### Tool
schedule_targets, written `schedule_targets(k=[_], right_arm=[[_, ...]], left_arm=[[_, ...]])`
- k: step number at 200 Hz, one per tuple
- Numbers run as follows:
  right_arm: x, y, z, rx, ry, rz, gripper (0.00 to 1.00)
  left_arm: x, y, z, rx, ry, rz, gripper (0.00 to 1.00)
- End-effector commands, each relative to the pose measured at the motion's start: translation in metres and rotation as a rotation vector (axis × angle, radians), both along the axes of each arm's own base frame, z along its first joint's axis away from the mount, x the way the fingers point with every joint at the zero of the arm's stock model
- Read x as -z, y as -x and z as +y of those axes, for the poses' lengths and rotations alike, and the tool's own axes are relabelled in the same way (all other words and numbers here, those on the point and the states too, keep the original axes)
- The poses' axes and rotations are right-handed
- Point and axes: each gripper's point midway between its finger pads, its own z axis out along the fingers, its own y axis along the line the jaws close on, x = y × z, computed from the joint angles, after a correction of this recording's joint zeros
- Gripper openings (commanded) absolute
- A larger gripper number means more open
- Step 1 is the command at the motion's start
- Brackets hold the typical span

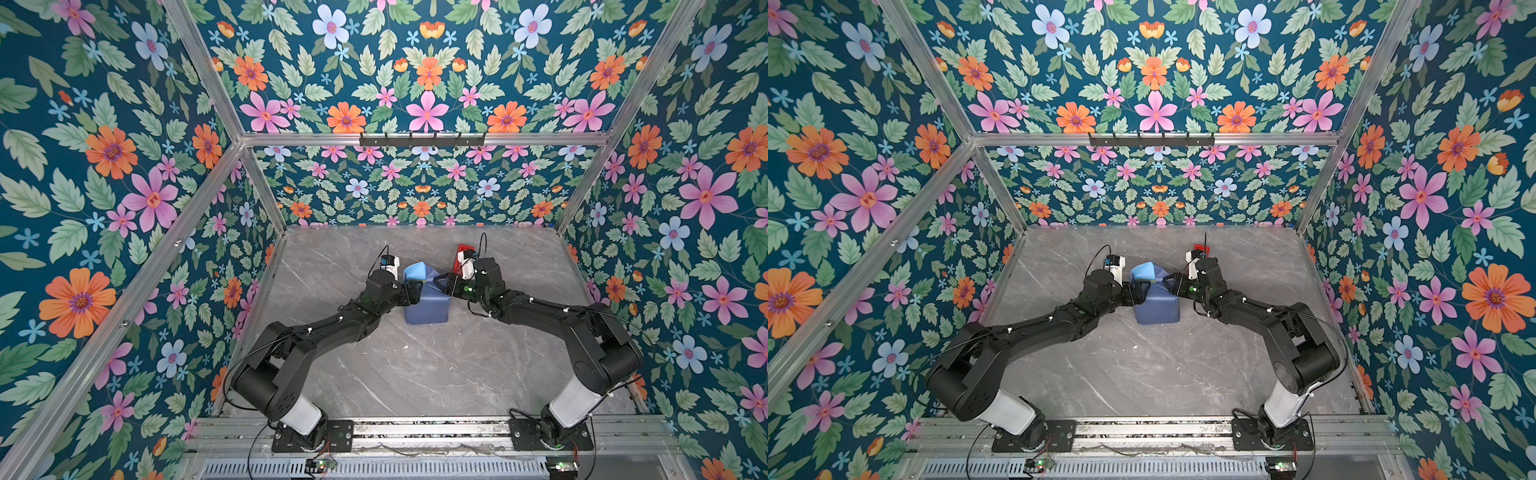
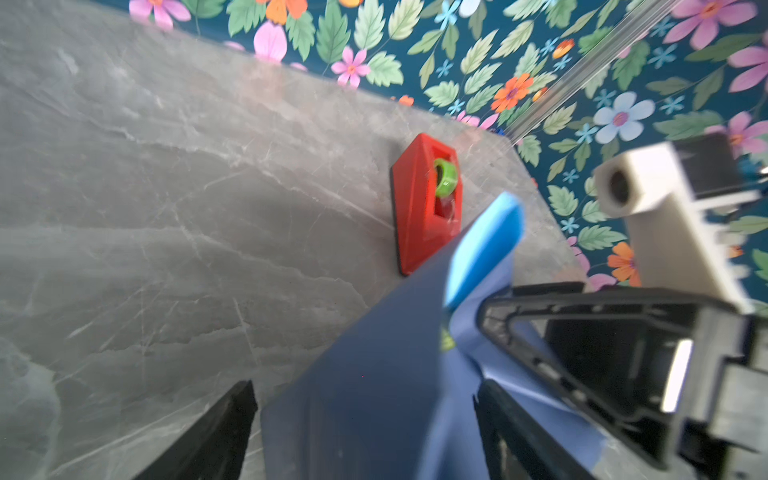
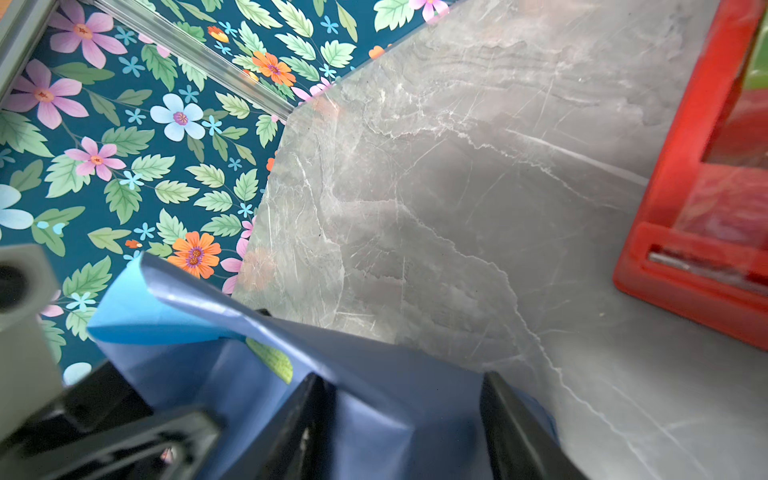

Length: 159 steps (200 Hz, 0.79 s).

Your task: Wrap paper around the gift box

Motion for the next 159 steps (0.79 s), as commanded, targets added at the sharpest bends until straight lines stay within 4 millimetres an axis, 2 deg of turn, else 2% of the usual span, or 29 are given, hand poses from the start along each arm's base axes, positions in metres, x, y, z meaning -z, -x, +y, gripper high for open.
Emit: schedule_targets(k=[1,19,38,63,78,101,159], right_arm=[[0.03,0.011,-0.015,0.019,0.119,0.061,0.6],[0.032,0.011,-0.016,0.019,0.124,0.061,0.6],[0.032,0.011,-0.015,0.016,0.122,0.059,0.6],[0.03,0.011,-0.013,0.009,0.12,0.055,0.6],[0.03,0.011,-0.012,0.008,0.12,0.055,0.6],[0.03,0.011,-0.013,0.006,0.122,0.054,0.6],[0.025,0.012,-0.013,0.006,0.119,0.049,0.59]], left_arm=[[-0.023,0.003,0.001,0.015,0.019,-0.047,0.87],[-0.038,0.014,0.009,0.017,0.035,-0.073,0.88],[-0.045,0.023,0.029,-0.034,0.052,-0.074,0.86],[-0.039,0.025,0.067,-0.15,0.091,-0.042,0.83],[-0.029,0.022,0.079,-0.183,0.081,-0.013,0.82],[-0.015,0.017,0.071,-0.141,0.05,0.035,0.82],[0.0,0.003,0.045,-0.05,0.033,0.077,0.79]])
